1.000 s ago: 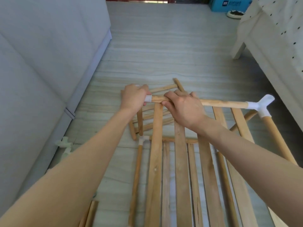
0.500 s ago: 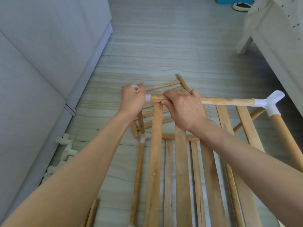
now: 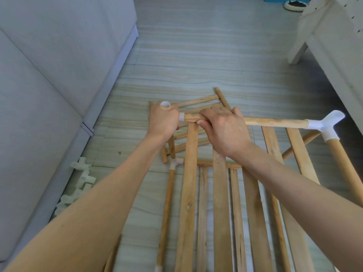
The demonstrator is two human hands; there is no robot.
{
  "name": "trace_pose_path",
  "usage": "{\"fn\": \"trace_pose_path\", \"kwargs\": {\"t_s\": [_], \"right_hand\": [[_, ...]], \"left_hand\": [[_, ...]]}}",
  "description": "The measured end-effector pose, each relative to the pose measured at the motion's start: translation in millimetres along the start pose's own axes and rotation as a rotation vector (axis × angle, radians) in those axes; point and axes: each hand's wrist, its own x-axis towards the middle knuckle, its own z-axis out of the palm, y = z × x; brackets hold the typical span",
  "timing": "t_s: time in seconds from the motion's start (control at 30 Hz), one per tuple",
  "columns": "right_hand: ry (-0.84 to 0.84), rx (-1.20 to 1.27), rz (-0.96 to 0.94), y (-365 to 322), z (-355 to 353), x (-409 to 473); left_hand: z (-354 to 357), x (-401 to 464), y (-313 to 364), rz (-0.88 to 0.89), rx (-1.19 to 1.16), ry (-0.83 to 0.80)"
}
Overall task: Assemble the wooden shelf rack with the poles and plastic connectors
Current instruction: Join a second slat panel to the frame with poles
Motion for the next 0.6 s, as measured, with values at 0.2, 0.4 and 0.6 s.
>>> {"fn": "trace_pose_path", "kwargs": {"t_s": [0.2, 0.4, 0.6], "right_hand": [[-0.006, 0.008, -0.01, 3.7, -0.1, -2.3], [-0.013, -0.005, -0.006, -0.2, 1.2, -2.0], [-0.021, -0.018, -0.013, -2.0, 0.8, -1.4]], "left_hand": [[4.3, 3.1, -2.4, 0.007, 0.001, -0.022], [-0.7, 1.1, -3.0, -0.094, -0.008, -0.047], [-2.7, -1.0, 0.3, -0.156, 0.02, -0.068]]}}
